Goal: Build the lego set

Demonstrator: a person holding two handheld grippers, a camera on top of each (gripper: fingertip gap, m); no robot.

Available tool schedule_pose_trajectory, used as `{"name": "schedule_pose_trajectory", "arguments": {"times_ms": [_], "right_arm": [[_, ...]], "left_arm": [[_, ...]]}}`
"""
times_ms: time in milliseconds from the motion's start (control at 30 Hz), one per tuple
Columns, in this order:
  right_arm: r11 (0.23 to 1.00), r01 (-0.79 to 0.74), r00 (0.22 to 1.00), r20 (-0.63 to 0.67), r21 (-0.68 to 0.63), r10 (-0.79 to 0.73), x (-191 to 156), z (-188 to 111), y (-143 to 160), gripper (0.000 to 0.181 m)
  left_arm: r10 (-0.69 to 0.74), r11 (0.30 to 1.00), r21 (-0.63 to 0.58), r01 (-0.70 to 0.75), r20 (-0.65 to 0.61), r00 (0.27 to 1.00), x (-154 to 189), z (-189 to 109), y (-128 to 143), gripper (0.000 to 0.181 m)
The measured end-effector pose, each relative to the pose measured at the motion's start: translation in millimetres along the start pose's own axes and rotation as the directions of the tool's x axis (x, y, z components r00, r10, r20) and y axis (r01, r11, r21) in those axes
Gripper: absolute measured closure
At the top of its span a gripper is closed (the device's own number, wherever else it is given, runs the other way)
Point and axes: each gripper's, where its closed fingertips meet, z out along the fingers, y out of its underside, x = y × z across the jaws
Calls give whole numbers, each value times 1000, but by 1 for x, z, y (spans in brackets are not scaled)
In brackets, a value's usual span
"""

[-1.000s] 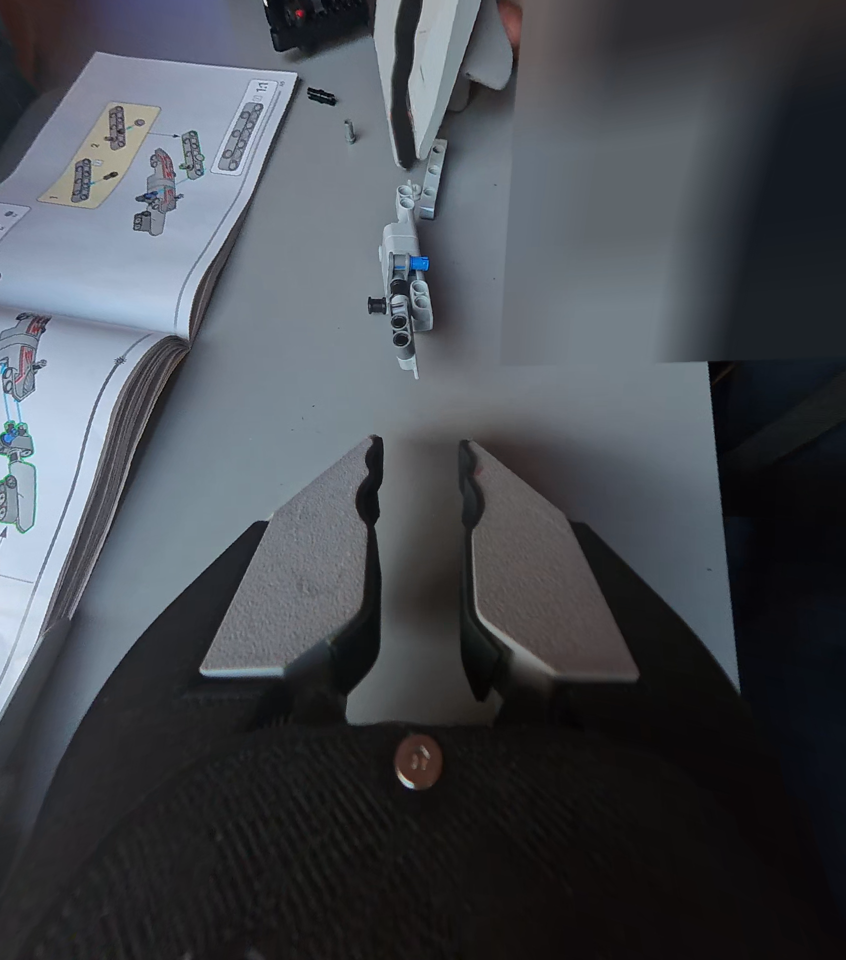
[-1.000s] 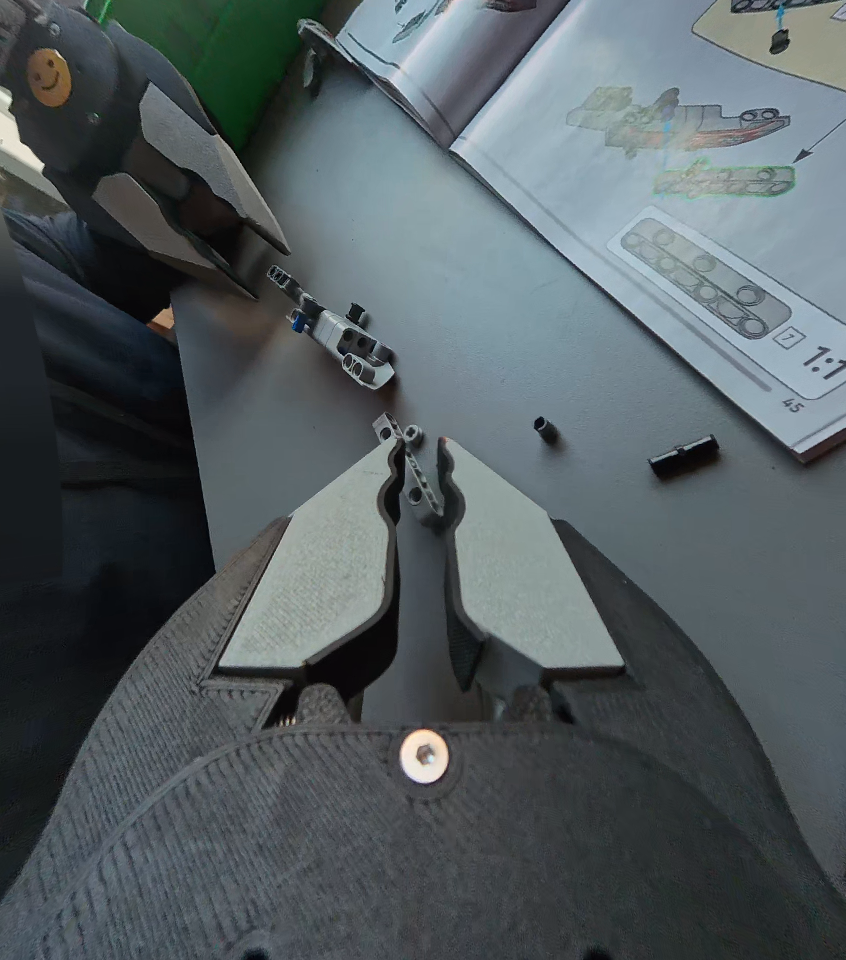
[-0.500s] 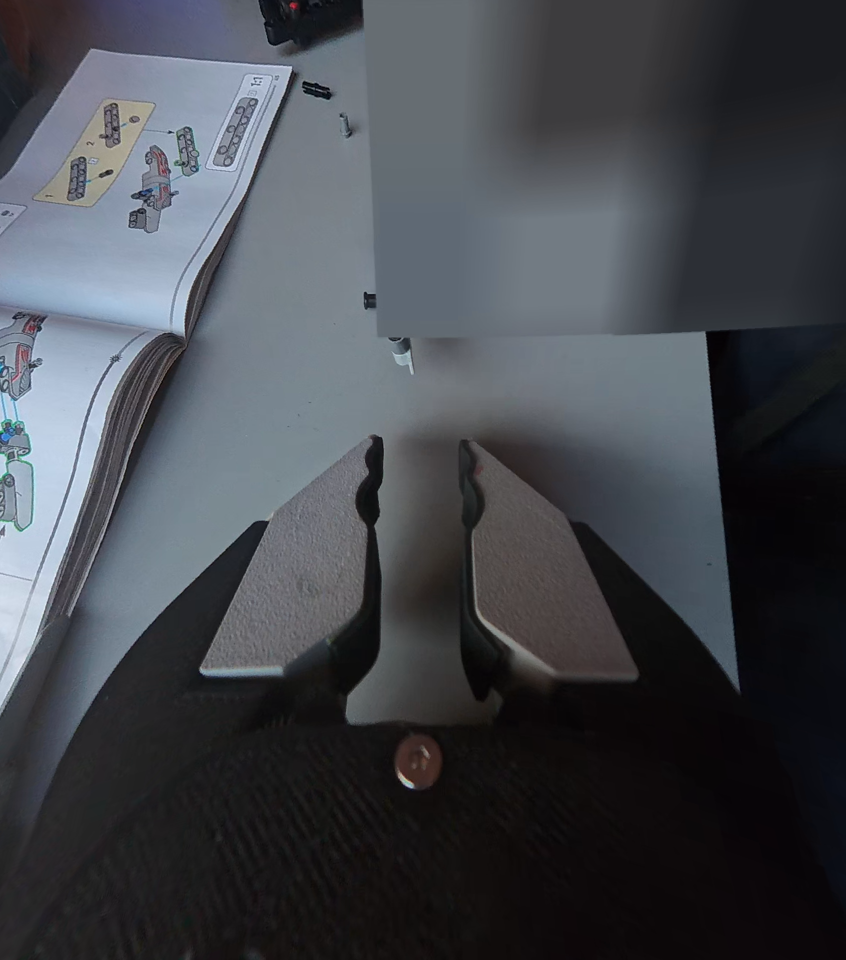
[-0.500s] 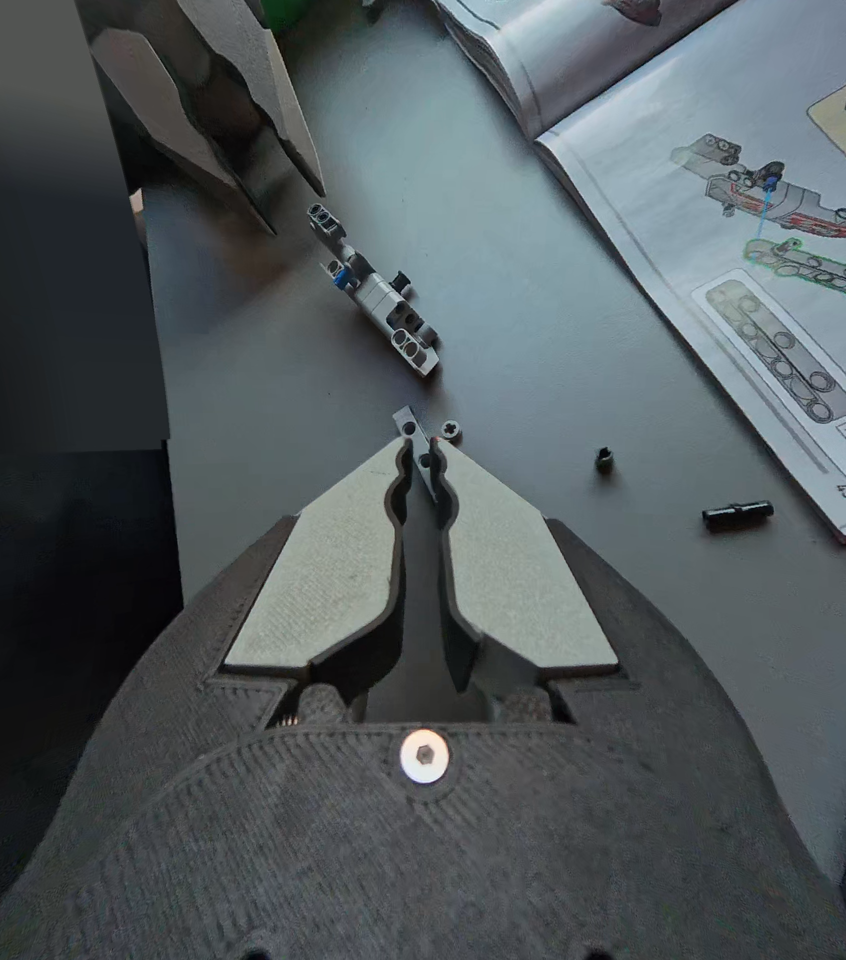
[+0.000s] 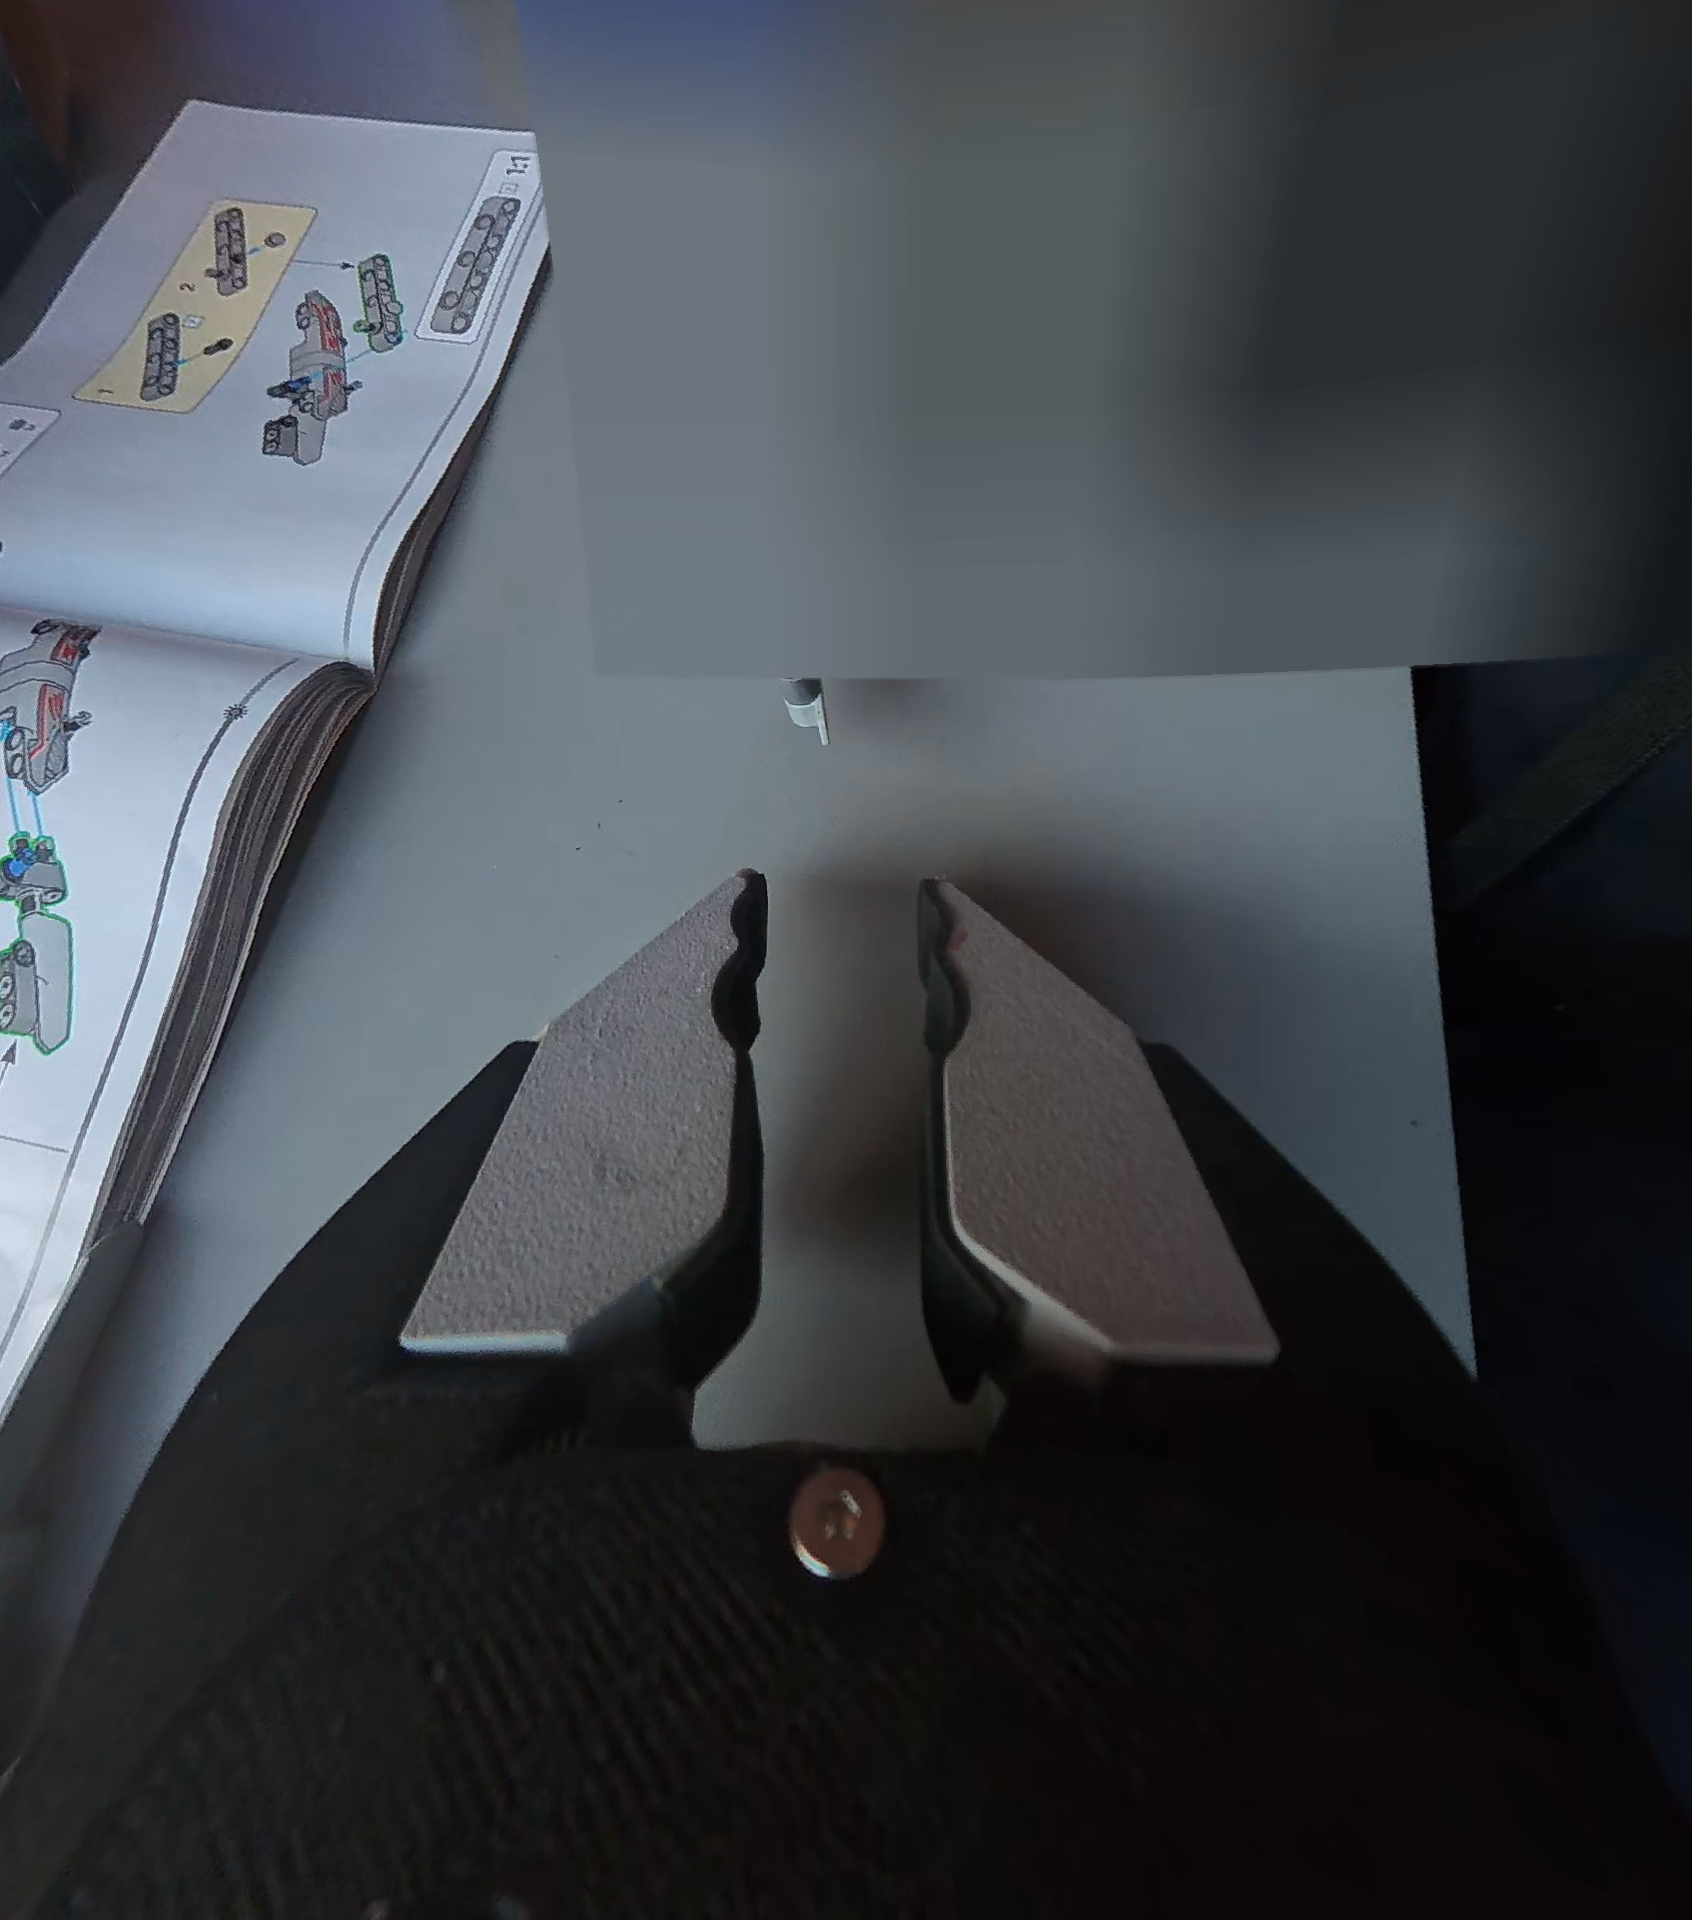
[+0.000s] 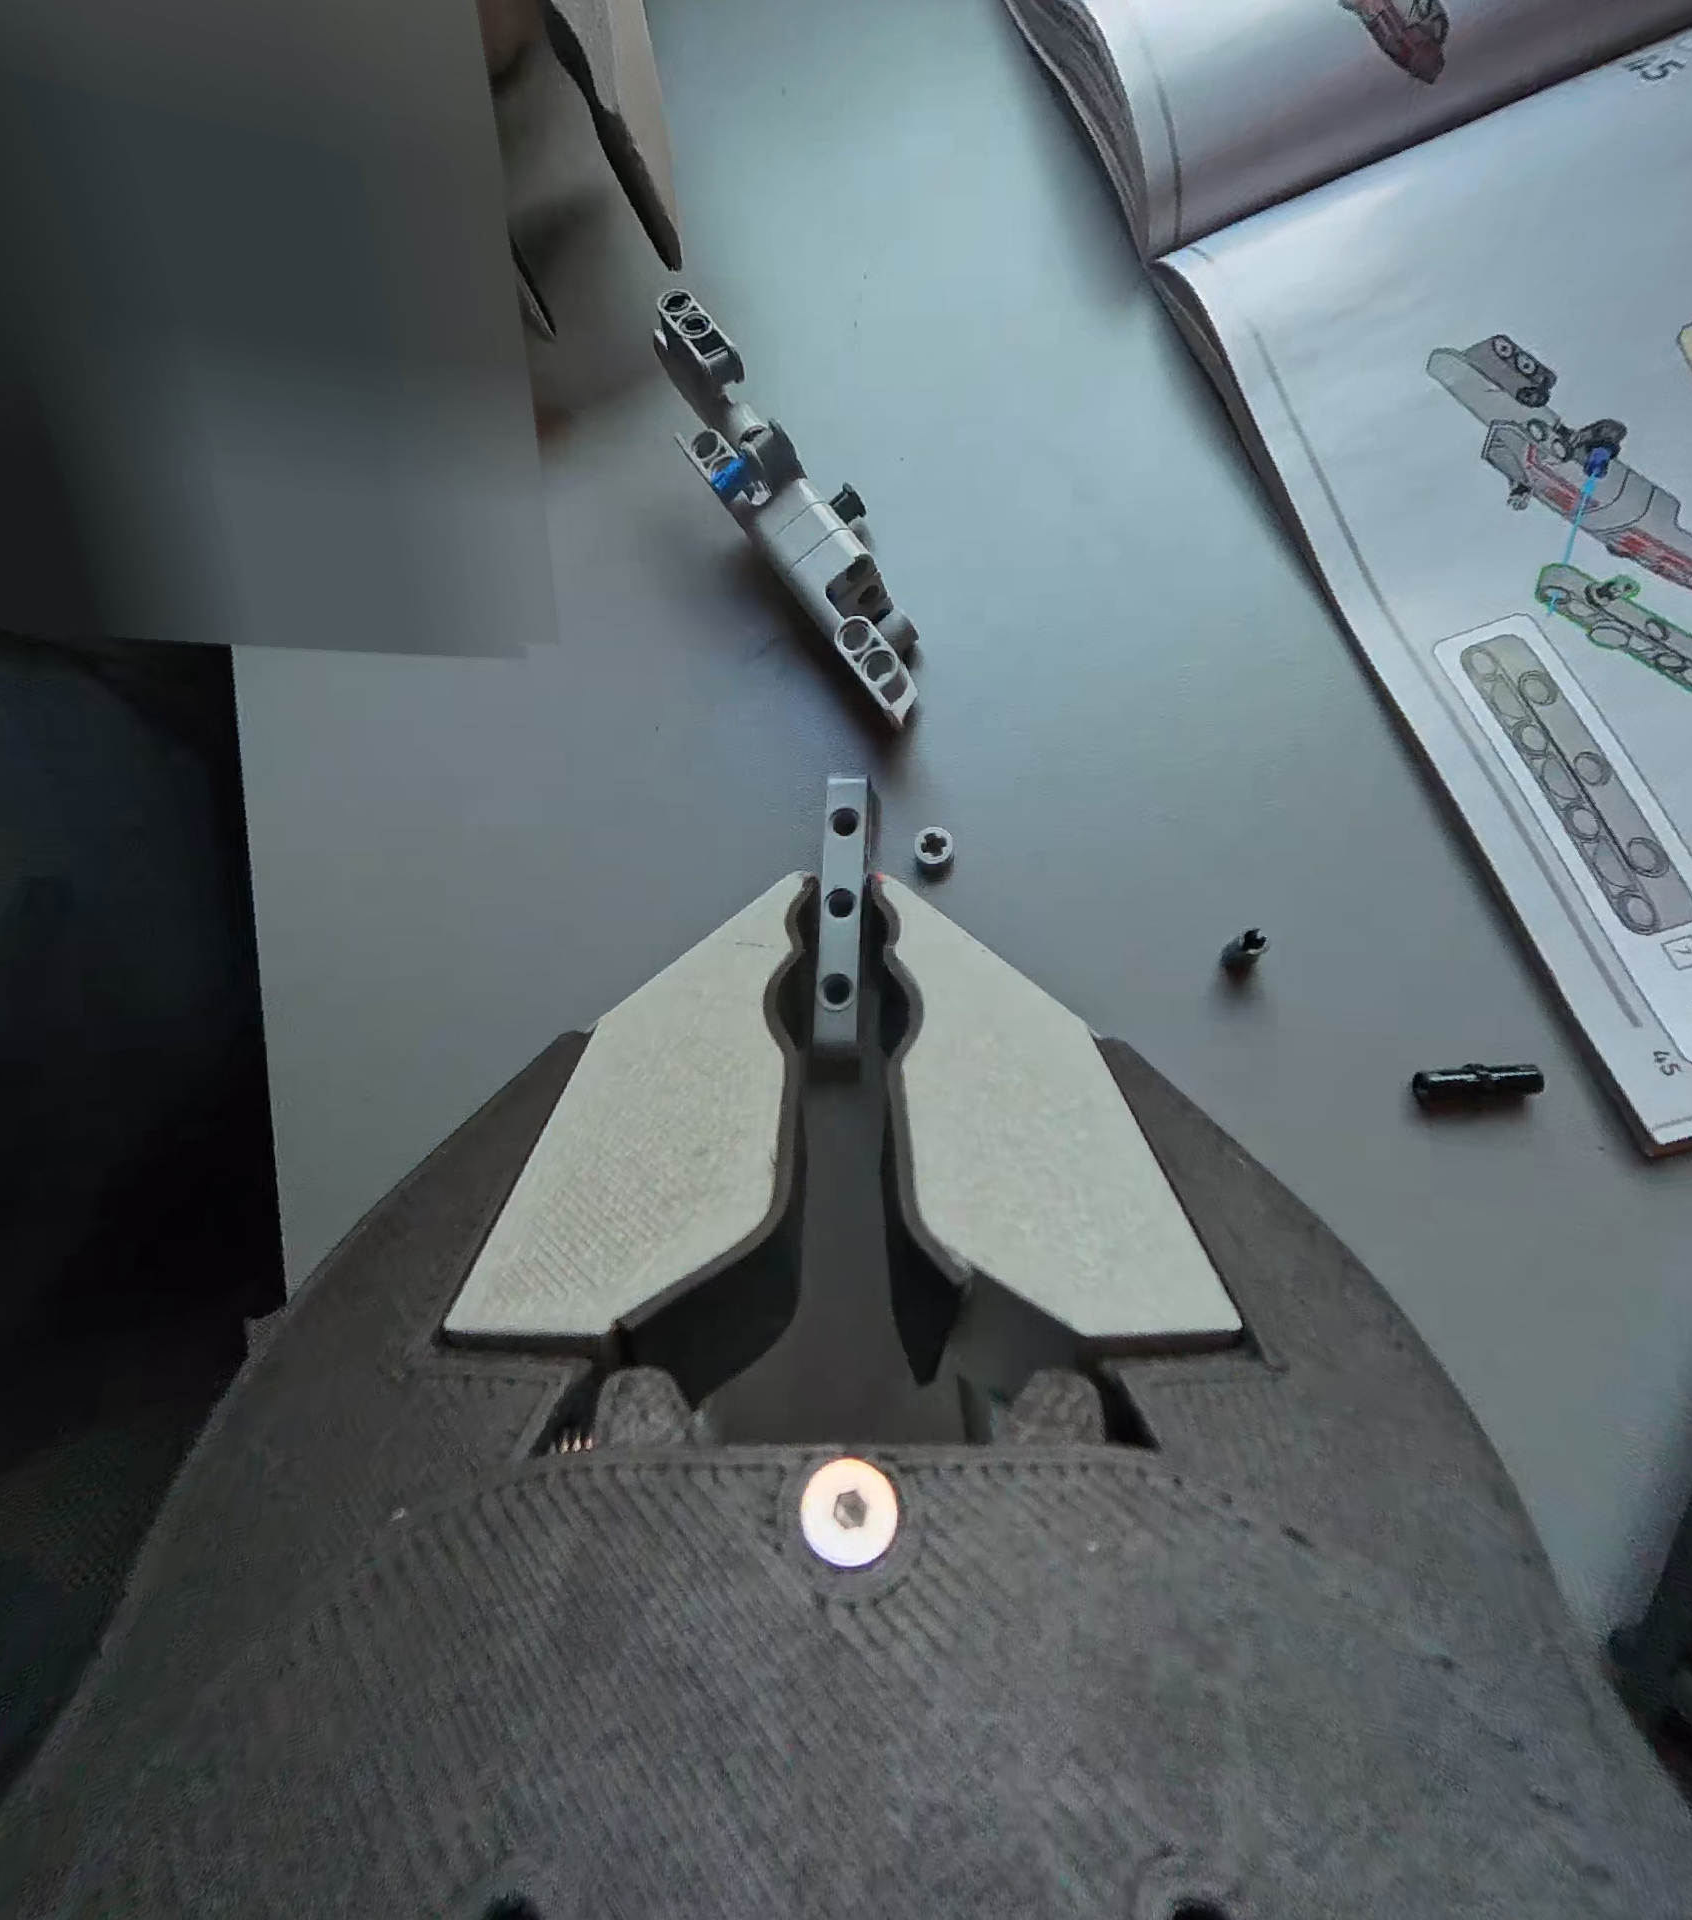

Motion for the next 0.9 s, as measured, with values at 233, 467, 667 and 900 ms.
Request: {"name": "schedule_pose_trajectory", "arguments": {"times_ms": [233,467,667,900], "right_arm": [[835,546,714,-481,-74,-509,14,-19,-33,177],[533,692,93,-673,-486,-734,22,-36,-60,177],[482,666,3,-644,-570,-765,23,-32,-60,177],[495,673,15,-659,-550,-752,22,-33,-61,177]], "left_arm": [[-3,1000,0,3,-1,1000,0,0,0,156],[-3,1000,-9,3,2,1000,0,0,1,155],[28,999,-28,-27,17,999,1,1,4,155],[36,999,-32,-35,24,999,2,1,5,155]]}}
